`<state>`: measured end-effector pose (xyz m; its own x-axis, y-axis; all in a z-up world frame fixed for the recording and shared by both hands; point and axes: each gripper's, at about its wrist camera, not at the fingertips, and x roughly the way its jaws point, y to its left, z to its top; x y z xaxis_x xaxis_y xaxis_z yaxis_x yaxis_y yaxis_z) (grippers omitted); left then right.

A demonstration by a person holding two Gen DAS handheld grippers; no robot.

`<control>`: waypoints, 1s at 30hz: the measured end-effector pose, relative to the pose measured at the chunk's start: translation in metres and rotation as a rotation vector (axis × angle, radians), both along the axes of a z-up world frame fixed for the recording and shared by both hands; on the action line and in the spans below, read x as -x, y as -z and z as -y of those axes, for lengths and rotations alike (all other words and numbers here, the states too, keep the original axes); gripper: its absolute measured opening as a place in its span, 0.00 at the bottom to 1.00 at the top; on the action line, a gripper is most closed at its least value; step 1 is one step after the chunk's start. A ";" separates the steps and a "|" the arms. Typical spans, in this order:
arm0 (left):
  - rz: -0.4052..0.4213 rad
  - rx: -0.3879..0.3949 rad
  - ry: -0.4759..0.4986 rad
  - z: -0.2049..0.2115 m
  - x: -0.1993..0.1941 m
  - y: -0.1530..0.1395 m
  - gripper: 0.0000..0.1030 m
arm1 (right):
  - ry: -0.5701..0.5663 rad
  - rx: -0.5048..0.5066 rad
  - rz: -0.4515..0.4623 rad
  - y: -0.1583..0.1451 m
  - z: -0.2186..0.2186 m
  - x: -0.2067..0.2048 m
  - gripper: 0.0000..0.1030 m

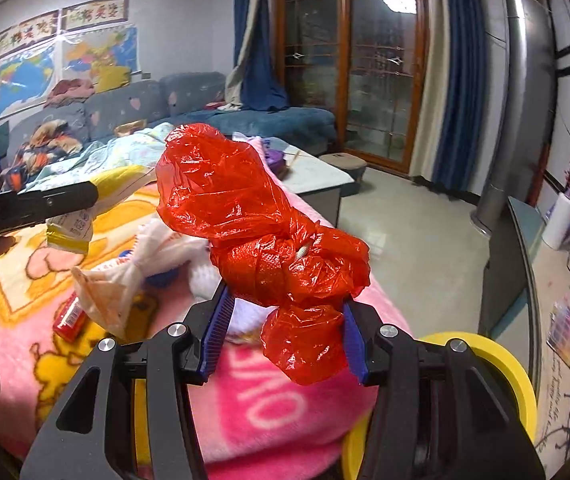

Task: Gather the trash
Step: 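Carry the red bag and white wrapper with both tools over the yellow bin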

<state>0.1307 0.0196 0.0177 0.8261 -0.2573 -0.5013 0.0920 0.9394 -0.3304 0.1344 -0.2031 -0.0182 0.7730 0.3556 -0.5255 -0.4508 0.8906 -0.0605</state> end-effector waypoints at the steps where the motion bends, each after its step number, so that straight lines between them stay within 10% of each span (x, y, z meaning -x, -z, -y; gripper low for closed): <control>1: 0.000 -0.003 0.011 0.005 0.000 0.000 0.28 | 0.014 -0.004 -0.004 0.000 0.006 0.001 0.46; 30: -0.001 -0.061 0.315 0.148 -0.006 0.017 0.28 | 0.347 -0.075 -0.056 -0.005 0.149 0.003 0.46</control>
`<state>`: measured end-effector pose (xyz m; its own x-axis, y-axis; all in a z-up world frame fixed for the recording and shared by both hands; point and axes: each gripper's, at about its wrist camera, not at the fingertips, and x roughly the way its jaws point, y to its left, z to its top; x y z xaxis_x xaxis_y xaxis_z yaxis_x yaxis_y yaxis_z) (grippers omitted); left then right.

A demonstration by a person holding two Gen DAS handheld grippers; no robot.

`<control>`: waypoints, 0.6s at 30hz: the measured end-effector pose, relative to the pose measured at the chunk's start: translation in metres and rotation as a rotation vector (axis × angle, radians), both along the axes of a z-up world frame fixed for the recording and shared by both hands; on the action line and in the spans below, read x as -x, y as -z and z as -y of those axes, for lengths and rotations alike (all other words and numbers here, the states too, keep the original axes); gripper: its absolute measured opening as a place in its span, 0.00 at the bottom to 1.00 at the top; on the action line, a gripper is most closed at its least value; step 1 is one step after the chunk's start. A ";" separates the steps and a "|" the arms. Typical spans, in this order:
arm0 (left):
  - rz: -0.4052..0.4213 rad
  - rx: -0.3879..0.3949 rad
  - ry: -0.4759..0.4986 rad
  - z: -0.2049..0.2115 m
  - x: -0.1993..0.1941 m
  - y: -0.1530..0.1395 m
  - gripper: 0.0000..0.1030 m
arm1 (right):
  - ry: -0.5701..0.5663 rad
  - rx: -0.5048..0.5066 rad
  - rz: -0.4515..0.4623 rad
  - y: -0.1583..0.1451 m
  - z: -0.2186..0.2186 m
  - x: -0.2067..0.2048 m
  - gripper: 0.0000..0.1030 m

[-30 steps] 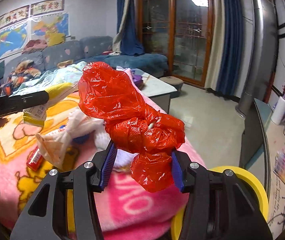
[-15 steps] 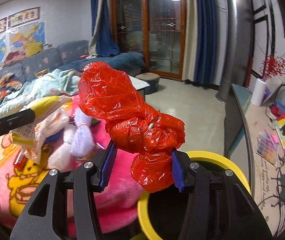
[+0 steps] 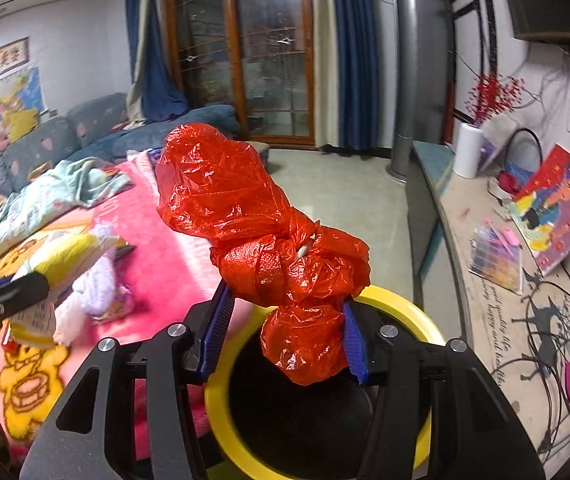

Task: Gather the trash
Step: 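Carry the red bag and white wrapper with both tools over the yellow bin, then open both tools to drop the red bag and wrapper into the bin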

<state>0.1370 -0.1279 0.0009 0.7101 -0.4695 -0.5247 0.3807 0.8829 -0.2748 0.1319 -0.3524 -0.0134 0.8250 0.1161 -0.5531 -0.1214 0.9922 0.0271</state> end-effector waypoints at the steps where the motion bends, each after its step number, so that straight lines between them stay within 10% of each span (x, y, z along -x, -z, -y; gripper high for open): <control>1: -0.001 -0.004 0.013 0.006 -0.001 0.002 0.28 | 0.010 -0.002 -0.005 0.001 0.004 0.000 0.46; 18: -0.058 -0.046 0.142 0.073 -0.012 0.040 0.29 | 0.141 -0.099 -0.114 0.028 0.066 -0.010 0.48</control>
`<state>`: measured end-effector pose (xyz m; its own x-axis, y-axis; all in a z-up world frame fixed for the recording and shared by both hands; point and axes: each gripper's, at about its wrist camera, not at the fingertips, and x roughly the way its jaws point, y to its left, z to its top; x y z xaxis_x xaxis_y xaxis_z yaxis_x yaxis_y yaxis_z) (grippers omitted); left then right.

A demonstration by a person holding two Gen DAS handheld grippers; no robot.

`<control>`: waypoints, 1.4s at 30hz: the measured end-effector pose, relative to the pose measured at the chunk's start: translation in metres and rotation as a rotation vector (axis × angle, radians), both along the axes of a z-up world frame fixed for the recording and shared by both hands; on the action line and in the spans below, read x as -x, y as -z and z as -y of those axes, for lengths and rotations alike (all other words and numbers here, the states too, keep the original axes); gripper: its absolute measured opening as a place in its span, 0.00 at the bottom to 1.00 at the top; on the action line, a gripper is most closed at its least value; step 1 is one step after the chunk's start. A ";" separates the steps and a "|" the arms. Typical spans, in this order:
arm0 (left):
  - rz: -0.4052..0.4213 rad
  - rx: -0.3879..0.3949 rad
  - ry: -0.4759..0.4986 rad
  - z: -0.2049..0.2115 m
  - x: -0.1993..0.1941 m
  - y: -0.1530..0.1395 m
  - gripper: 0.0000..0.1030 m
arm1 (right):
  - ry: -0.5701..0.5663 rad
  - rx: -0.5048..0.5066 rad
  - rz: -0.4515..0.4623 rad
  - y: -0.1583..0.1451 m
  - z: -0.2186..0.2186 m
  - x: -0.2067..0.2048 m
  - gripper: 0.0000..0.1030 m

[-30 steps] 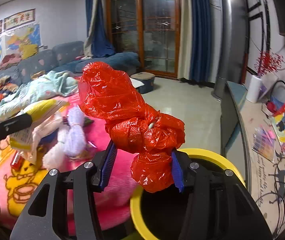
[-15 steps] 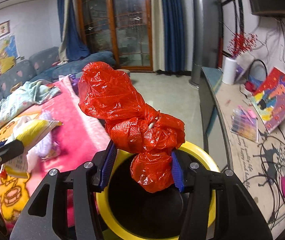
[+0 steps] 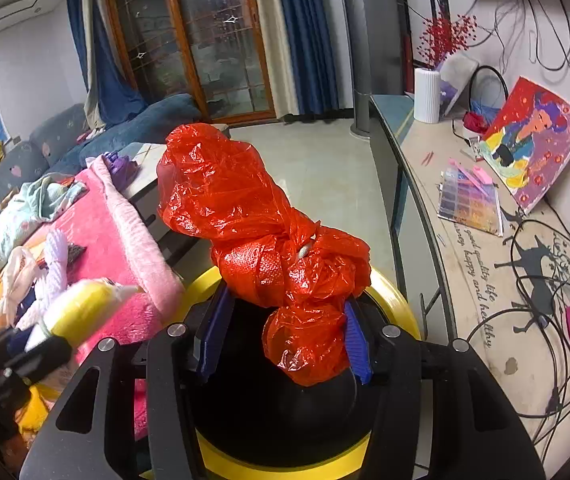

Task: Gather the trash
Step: 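Open both tools to drop the red bag and wrapper into the bin, then move both tools back over the blanket toward the remaining trash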

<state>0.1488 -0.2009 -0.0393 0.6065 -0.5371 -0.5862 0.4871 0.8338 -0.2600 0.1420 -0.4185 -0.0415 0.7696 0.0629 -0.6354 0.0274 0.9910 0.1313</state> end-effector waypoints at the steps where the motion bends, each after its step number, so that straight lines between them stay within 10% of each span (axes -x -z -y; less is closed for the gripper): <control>1: -0.003 -0.004 0.006 0.003 -0.001 0.002 0.29 | 0.008 -0.006 -0.004 0.002 0.003 0.000 0.49; 5: -0.017 -0.020 0.034 0.016 -0.006 0.013 0.29 | 0.005 -0.043 -0.025 0.006 0.013 -0.003 0.53; 17: 0.022 -0.005 -0.047 -0.006 -0.008 0.011 0.89 | 0.036 -0.026 -0.012 0.007 0.013 -0.002 0.71; 42: 0.215 -0.008 -0.352 -0.101 0.022 -0.033 0.89 | -0.157 0.021 0.178 -0.039 -0.089 0.040 0.82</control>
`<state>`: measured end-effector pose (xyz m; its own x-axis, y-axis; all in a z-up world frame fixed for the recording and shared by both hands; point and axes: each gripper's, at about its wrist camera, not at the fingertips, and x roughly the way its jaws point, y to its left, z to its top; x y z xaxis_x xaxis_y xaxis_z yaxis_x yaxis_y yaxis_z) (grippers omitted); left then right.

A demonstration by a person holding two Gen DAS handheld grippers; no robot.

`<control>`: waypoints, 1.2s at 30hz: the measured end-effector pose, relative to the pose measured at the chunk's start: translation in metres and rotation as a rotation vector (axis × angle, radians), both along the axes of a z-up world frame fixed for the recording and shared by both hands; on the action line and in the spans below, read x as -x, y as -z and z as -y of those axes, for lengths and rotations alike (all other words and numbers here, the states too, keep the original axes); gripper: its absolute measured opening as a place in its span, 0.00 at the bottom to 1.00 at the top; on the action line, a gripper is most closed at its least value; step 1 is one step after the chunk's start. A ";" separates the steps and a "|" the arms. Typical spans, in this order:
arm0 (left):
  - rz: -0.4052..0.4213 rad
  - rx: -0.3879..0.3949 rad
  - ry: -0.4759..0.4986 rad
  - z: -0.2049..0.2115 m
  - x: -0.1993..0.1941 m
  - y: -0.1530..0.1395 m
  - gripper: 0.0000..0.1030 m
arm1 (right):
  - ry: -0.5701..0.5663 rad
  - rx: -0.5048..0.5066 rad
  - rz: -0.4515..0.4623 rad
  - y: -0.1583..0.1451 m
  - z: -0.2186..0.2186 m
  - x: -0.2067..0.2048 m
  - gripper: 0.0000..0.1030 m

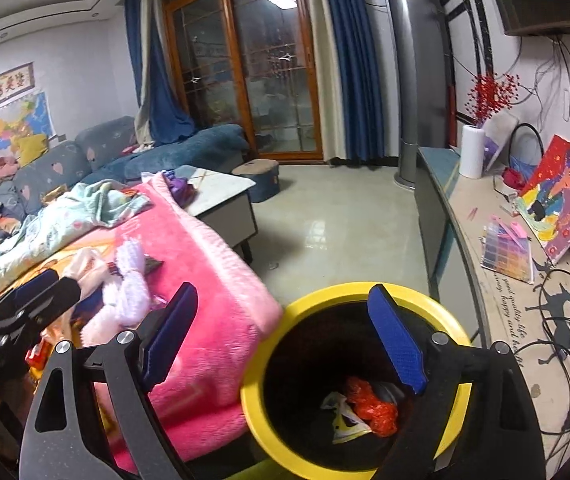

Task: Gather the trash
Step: 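Move both tools back over the blanket toward the remaining trash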

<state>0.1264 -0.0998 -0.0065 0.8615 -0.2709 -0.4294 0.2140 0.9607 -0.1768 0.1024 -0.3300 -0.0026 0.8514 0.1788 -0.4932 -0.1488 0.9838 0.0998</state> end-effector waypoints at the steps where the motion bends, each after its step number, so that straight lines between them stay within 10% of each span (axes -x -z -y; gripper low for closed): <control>1: 0.005 0.001 -0.013 -0.005 0.001 -0.001 0.89 | -0.010 -0.001 0.003 0.000 -0.005 0.001 0.82; 36: 0.020 0.058 -0.287 -0.127 0.028 -0.004 0.89 | -0.322 0.064 -0.031 0.012 -0.146 0.029 0.84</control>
<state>0.0982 0.0276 -0.0023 0.9146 -0.0384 -0.4026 -0.0613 0.9708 -0.2319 0.0732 -0.1843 -0.0146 0.7407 0.4043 -0.5366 -0.4510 0.8912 0.0490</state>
